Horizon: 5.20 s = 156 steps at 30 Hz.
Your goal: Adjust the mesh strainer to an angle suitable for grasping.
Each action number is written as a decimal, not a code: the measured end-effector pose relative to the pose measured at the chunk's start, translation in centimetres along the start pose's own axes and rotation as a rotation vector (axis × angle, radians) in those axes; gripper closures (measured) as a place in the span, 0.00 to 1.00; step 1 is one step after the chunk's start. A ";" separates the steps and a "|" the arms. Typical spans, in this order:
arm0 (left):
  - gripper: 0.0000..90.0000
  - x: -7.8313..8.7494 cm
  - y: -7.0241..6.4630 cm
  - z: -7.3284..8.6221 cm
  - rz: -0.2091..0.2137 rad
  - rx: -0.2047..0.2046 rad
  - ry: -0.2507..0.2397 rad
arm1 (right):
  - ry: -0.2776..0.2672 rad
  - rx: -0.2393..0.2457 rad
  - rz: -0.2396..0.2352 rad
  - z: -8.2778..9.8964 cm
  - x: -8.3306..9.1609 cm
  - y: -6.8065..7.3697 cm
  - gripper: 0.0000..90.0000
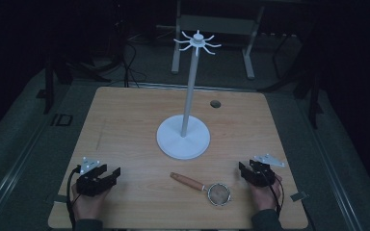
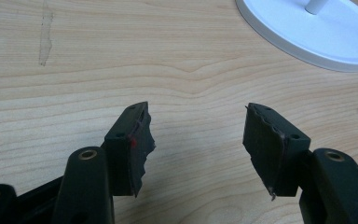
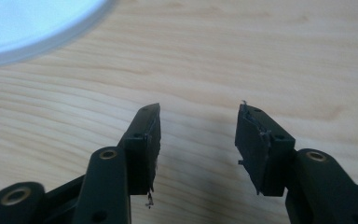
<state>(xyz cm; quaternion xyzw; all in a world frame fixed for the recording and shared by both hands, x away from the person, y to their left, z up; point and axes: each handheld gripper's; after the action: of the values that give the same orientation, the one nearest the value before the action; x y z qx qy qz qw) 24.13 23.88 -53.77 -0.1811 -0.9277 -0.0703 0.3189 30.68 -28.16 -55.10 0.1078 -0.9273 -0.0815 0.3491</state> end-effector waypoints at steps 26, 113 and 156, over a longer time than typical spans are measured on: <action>0.47 -0.2 -0.7 -0.1 0.019 -0.044 -0.001 | 0.090 0.433 -0.087 -2.4 2.6 7.7 0.57; 0.46 -0.3 -0.9 -0.1 0.024 -0.035 -0.003 | 0.595 0.860 -0.215 -1.8 -0.1 16.8 0.57; 0.46 -0.4 -0.9 -0.1 0.026 -0.041 0.003 | 0.690 0.808 -0.216 -1.5 -2.3 16.6 0.77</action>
<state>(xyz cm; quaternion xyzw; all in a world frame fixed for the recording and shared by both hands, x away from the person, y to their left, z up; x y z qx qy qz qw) 24.14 22.93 -53.93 -0.1995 -0.9232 -0.0855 0.3173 30.95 -11.72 -51.66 0.3484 -0.7001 0.2862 0.5536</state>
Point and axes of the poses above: each handheld gripper's, and its own axes: x roughly backward along the jaws, z roughly out of its underside, y roughly to its left, and after that the axes turned 14 degrees about -x, right-handed
